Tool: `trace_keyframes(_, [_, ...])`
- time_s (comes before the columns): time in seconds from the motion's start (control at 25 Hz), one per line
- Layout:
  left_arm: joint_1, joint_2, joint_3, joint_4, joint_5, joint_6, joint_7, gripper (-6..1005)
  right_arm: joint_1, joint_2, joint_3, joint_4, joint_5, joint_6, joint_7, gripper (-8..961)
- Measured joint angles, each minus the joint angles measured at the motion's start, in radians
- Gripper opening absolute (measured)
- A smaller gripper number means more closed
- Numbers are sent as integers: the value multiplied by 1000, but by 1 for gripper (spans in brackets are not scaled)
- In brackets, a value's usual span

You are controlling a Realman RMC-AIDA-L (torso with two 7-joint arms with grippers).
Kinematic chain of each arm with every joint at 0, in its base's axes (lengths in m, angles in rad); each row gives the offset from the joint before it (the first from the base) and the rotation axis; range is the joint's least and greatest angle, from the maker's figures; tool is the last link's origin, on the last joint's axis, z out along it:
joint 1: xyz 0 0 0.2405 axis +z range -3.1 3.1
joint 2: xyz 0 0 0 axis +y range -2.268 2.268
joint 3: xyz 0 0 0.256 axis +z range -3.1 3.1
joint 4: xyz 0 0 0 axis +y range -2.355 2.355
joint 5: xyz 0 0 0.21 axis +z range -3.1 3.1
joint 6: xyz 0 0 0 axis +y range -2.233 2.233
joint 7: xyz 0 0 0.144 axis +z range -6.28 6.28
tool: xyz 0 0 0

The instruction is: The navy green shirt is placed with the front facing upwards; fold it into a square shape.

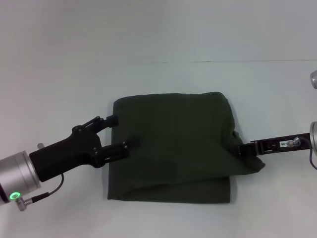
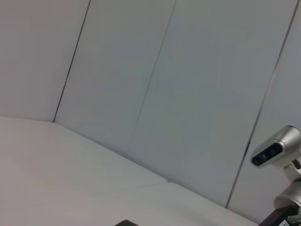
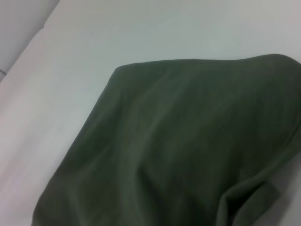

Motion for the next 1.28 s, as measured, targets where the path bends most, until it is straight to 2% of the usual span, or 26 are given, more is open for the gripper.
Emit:
trace_keyframes(0.28, [-12,0,0,0,-3,-40,-18,949,-12,-22,-11,-28,2,-4,11,343])
trace_keyframes(0.44, [-19,0,-1,-1,-10,-63,-26,949,-39,-25,23,-98,7,-25,20,482])
trace_keyframes(0.56, [-20,0,-2,-1,-29,-69,-27,949,-45,-20,52,-152,9,-66,18,729])
trace_keyframes(0.76, [-21,5,-4,-1,-47,-69,-35,949,-39,-7,61,-183,67,-111,-3,725])
trace_keyframes(0.96, [-21,6,-26,-1,-52,-63,-37,950,-22,2,57,-134,138,-116,-65,721])
trace_keyframes(1.2, [-14,8,-39,-1,-80,-55,-41,950,12,22,51,-31,167,-115,-218,542])
trace_keyframes(1.28, [-12,8,-39,-2,-83,-55,-46,950,22,28,34,1,160,-110,-263,452])
